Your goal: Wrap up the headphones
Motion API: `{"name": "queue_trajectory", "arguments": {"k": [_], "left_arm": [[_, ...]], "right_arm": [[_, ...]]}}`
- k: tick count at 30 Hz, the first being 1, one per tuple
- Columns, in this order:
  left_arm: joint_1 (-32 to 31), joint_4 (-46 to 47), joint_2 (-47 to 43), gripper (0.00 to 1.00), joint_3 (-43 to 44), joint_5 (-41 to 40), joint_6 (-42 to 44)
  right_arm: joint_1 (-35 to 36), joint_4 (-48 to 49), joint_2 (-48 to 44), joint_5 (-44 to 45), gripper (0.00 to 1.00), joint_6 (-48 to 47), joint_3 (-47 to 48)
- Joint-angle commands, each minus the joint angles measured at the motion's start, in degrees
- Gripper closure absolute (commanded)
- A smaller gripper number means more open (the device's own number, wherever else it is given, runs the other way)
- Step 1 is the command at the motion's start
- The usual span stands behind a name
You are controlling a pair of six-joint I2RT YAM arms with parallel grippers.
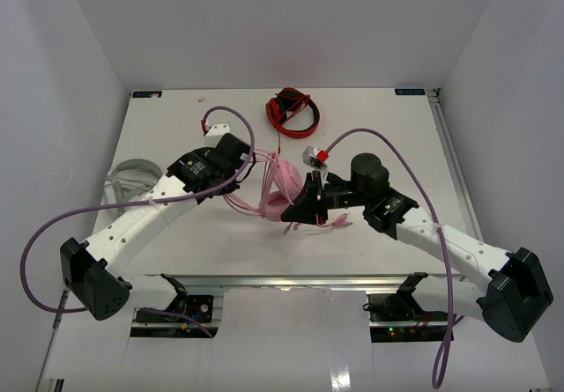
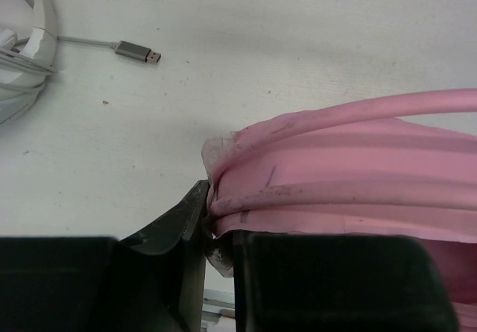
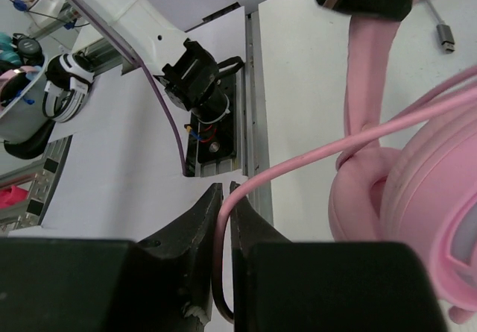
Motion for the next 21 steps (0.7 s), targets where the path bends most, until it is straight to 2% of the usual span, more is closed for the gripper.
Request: {"name": "queue_trajectory", "arguments": {"k": [1,9,14,21], "left_arm": [[2.67,6.56,-4.86,1.00,2.16,3.80,-5.44],[3.13,5.28,-8.28,1.00,3.53,7.23,-13.08],[3.13,2.69,-9.77,1.00,4.64,7.30,-18.31],[3.13,2.21,-14.31,1.00,4.82,7.22,-23.95]], "right_arm": [[3.12,5.75,1.22,-0.97,0.86,0.65,-1.35],[5.88,6.19,3.14,3.65,0.88,-0.53,-1.61],[7.28,2.02,2.47,10.37,0.90,-2.51,0.00],[10.20,0.28,0.17,25.68,0.92,-2.89,-0.64]]}}
